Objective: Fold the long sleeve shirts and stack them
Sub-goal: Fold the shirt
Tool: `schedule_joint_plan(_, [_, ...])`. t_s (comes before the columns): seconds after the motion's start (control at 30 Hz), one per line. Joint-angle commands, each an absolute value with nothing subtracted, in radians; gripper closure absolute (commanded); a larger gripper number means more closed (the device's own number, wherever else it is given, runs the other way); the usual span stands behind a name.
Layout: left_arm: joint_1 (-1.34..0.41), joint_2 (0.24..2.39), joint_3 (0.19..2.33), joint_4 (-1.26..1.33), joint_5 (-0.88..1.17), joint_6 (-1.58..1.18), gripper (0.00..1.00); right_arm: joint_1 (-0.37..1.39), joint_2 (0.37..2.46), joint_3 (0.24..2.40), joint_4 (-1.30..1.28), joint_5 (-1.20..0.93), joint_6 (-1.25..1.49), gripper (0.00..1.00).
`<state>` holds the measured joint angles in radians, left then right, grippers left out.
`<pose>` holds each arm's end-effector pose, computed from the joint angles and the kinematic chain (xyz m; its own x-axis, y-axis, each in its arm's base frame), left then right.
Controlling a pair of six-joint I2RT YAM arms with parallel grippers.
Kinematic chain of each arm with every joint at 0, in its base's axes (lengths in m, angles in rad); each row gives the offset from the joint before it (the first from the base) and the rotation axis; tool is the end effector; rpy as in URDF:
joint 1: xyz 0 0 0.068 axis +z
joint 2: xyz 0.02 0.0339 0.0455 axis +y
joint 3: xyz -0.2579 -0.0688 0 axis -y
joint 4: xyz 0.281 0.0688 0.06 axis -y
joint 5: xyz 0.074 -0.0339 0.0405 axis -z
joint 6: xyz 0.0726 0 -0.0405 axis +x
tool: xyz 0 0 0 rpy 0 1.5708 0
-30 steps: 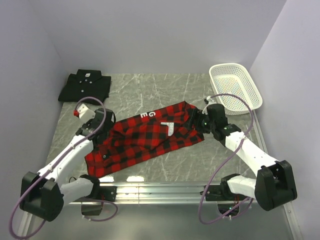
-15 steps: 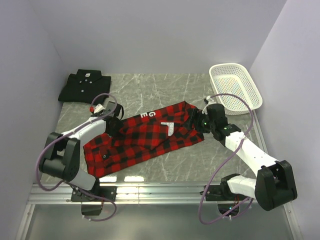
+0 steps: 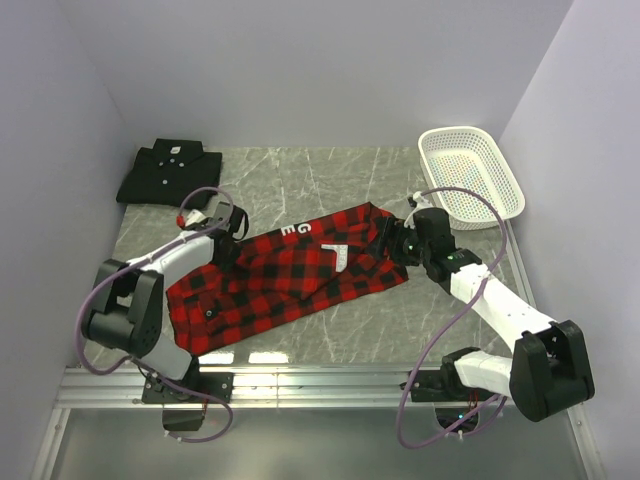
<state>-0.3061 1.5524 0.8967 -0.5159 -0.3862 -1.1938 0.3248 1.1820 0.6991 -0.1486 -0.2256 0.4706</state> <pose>0.3224 -0.0732 0.1174 -0.4532 -0.7601 -0.4658 -0.7655 0.5996 -0.2336 0.2941 0.1162 0.1893 -0.7173 0.2248 -0.6595 -0.1760 0.8574 0.4837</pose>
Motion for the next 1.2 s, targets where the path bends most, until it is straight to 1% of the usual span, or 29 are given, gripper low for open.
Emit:
schedule_joint_plan(0.0, [-0.301, 1.445, 0.904, -0.552, -0.516, -1.221, 0.84, 0.331, 1.172, 0.693, -0.107, -0.216, 0.463, 0.14])
schedule_joint_plan(0.03, [-0.301, 1.422, 0.907, -0.580, -0.537, -1.232, 0.89, 0.333, 1.170, 0.693, -0.107, -0.216, 0.463, 0.14])
schedule_joint_plan(0.17, [-0.301, 1.399, 0.913, -0.679, -0.620, -1.270, 0.92, 0.333, 1.172, 0.687, -0.097, -0.224, 0.471, 0.14])
schedule_joint_plan(0.3, [-0.301, 1.379, 0.862, -0.651, -0.601, -1.292, 0.93, 0.331, 1.175, 0.689, -0.090, -0.230, 0.474, 0.14])
schedule_joint_plan(0.43, [-0.298, 1.351, 0.816, -0.612, -0.635, -1.292, 0.92, 0.331, 1.170, 0.683, -0.091, -0.225, 0.468, 0.14])
schedule_joint_plan(0.6, [-0.290, 1.367, 0.834, -0.612, -0.678, -1.252, 0.89, 0.333, 1.187, 0.680, -0.077, -0.239, 0.472, 0.14])
schedule_joint_plan(0.73, [-0.290, 1.379, 0.821, -0.626, -0.660, -1.269, 0.80, 0.331, 1.190, 0.678, -0.071, -0.244, 0.477, 0.14])
schedule_joint_plan(0.8, [-0.288, 1.379, 0.808, -0.632, -0.667, -1.287, 0.79, 0.330, 1.190, 0.678, -0.072, -0.244, 0.476, 0.14])
schedule_joint_plan(1.0, [-0.288, 1.399, 0.813, -0.647, -0.716, -1.301, 0.79, 0.333, 1.203, 0.678, -0.063, -0.255, 0.485, 0.14])
schedule_joint_plan(1.1, [-0.288, 1.405, 0.808, -0.641, -0.722, -1.307, 0.84, 0.336, 1.207, 0.683, -0.061, -0.259, 0.486, 0.14])
schedule_joint_plan(1.17, [-0.288, 1.399, 0.804, -0.637, -0.727, -1.307, 0.84, 0.337, 1.204, 0.681, -0.063, -0.258, 0.486, 0.14])
